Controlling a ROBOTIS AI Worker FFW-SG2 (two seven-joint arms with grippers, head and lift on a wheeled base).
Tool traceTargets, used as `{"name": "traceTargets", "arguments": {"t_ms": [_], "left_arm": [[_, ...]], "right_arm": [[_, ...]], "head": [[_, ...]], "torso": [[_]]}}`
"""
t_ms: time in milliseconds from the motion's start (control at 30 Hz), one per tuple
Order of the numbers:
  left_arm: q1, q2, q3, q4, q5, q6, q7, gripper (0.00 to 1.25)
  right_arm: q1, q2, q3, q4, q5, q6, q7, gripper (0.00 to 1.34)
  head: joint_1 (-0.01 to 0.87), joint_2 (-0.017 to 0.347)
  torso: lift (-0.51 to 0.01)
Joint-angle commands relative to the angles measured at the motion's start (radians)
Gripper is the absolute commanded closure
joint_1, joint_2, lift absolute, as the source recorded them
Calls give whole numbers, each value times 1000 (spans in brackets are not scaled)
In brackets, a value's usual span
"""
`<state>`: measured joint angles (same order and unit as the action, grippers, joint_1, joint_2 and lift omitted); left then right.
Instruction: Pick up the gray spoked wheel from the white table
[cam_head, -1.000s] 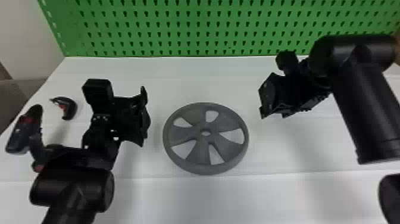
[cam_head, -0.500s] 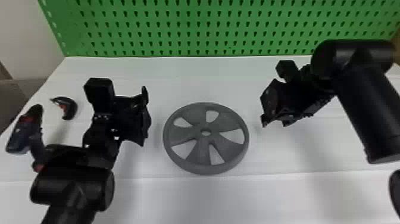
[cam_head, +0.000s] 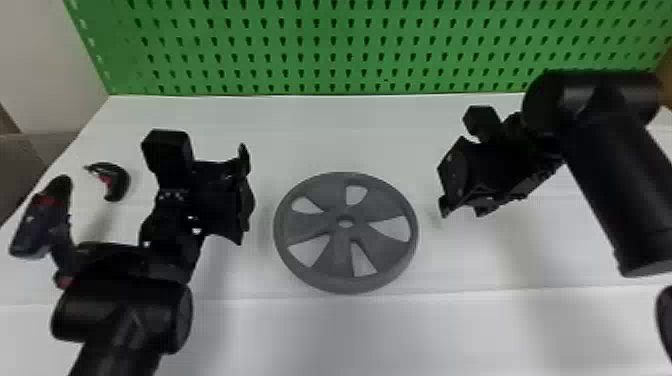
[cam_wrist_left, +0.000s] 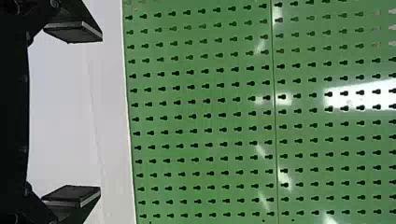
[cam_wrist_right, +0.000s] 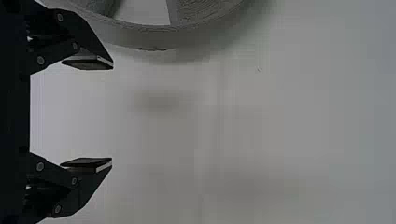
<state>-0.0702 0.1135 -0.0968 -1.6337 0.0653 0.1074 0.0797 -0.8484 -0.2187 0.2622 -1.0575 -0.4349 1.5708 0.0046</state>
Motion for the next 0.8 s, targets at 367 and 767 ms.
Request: {"name": "traceTargets", "arguments": {"t_ms": [367,767], "left_arm": [[-2,0,-1,2,1,0,0,128],[-3,0,-4,5,1,0,0,128]], "right_arm": [[-26,12,103,8,-73,1,0,519],[-47,21,183,10,-159,1,0,521]], "head": [[767,35],[767,35]], "torso": [[-107],[-107]]}}
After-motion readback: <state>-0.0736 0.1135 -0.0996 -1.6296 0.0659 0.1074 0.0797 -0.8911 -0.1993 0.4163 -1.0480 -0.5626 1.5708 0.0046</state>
